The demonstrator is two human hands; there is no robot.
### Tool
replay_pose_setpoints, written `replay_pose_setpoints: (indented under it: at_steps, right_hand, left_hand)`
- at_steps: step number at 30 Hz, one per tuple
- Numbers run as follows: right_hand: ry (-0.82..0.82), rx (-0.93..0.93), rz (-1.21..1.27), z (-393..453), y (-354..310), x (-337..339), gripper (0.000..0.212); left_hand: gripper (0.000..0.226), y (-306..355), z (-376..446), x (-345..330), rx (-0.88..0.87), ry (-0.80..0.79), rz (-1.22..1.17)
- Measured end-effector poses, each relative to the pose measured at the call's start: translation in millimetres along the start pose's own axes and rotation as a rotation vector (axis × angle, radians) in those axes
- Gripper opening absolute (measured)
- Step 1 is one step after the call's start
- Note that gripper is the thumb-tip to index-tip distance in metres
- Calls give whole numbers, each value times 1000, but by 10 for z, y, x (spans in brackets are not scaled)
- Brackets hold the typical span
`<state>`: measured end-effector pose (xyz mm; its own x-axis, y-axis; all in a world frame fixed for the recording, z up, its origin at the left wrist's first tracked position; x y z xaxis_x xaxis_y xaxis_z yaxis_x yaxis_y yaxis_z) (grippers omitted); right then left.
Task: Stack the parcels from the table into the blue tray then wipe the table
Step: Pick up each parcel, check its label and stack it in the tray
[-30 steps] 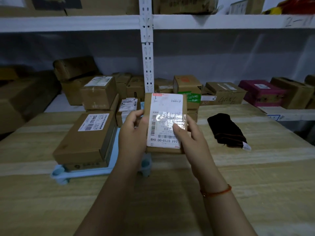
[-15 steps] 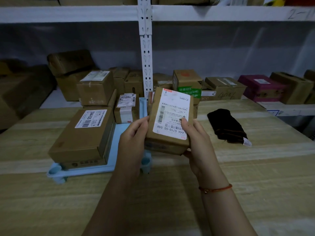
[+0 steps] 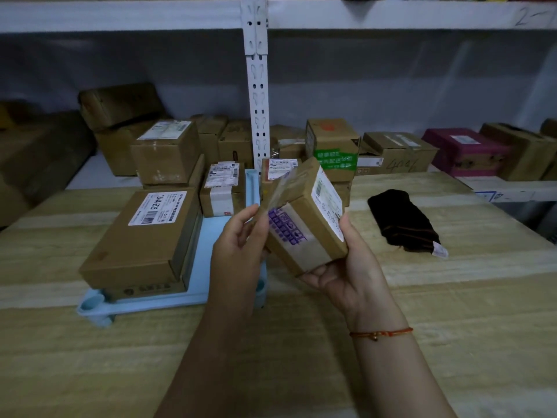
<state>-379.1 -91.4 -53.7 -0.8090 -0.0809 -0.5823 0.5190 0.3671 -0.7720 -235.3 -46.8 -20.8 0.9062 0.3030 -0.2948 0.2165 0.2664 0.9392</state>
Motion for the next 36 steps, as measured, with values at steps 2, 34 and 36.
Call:
replay_pose_setpoints:
  at_steps: [2, 34, 36]
  right_hand:
    - [-12, -7, -38, -9, 9, 1, 55]
    - [93, 188, -306, -146, -128, -37, 24]
    - [103, 164, -289, -141, -123, -26, 27]
  left_hand:
    - [32, 6, 0, -1, -32, -6, 17]
    - [24, -43, -21, -43, -16, 7, 81]
    - [27, -62, -13, -27, 7, 16, 92]
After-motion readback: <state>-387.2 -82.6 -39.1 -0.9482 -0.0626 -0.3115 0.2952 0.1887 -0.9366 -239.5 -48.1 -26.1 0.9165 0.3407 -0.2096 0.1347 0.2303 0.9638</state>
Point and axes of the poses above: each hand's wrist, its own z-axis towards the middle knuckle, its own x-axis out of the back of the hand, y = z × x, the point moved 4 cm from there along z, towards the middle knuckle, and after that the axes turned 7 degrees about -z, right-handed, at the moved point
